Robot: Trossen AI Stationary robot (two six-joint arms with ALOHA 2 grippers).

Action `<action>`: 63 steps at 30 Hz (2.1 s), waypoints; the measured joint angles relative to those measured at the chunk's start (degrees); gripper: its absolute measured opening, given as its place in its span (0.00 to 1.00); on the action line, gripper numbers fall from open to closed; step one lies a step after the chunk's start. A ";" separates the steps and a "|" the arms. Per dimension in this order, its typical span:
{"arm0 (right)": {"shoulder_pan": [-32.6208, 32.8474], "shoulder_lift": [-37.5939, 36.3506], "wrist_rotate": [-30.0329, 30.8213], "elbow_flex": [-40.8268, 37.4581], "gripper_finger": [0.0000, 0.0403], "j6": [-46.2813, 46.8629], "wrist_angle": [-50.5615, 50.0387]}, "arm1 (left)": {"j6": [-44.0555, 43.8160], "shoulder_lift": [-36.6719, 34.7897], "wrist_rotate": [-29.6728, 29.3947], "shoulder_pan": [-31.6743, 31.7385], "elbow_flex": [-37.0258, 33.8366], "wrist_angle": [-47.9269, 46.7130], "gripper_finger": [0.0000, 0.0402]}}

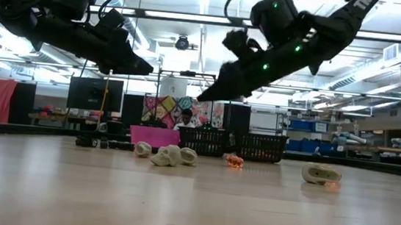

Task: Sort Halloween decoration
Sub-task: Put the white skull toy into the left black bin

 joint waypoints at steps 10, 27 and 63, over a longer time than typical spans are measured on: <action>6.17 2.96 -12.59 -0.23 0.45 2.77 -5.68 | -0.13 0.00 0.02 0.00 0.00 0.03 0.47; 12.40 10.36 -14.74 -0.02 0.67 7.71 5.57 | -0.41 0.02 0.00 -0.37 -0.02 1.06 0.47; 14.06 23.36 -18.05 5.64 0.38 0.14 12.79 | -1.22 0.02 0.01 -0.37 -0.02 0.92 0.47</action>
